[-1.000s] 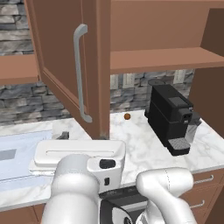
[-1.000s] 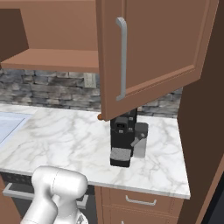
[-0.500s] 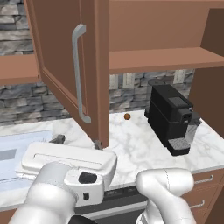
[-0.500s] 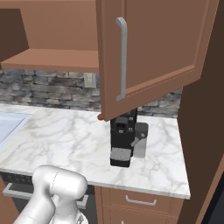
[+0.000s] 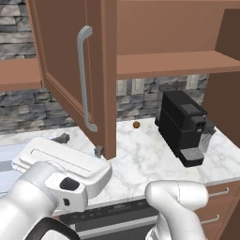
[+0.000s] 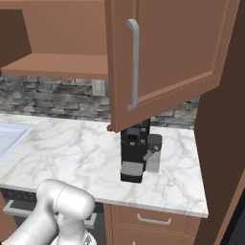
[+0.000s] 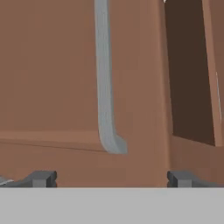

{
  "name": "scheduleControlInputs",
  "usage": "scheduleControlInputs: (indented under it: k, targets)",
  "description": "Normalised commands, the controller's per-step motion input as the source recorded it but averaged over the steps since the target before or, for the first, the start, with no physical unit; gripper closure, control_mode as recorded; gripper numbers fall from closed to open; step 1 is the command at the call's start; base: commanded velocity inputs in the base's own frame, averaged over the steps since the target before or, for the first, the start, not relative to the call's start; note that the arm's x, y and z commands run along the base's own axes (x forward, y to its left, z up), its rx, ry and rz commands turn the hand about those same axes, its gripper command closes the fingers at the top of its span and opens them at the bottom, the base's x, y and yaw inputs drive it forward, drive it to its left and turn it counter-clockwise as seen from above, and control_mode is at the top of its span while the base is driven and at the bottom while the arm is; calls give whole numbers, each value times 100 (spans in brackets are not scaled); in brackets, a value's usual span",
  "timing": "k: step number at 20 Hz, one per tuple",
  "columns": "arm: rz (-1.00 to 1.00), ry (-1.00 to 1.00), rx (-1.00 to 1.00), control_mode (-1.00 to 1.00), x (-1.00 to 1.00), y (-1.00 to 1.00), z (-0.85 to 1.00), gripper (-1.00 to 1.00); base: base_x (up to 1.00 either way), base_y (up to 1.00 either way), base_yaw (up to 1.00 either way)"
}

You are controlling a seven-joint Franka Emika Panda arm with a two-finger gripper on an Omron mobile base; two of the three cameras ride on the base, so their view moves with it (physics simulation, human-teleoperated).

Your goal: Close all open cabinet doors.

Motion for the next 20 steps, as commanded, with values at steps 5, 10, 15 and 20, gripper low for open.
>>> scheduleControlInputs:
  k: [5,10,15,20]
  targets:
    - [-7,-5,0,-100,41,-1,0,-100,0,0,0]
    - [-1,-7,0,-100,23,-1,-7,-100,0,0,0]
    - [0,-6,0,-100,13,-11,-8,-100,0,0,0]
    - [0,-5,0,-100,13,-21,-11,-100,0,0,0]
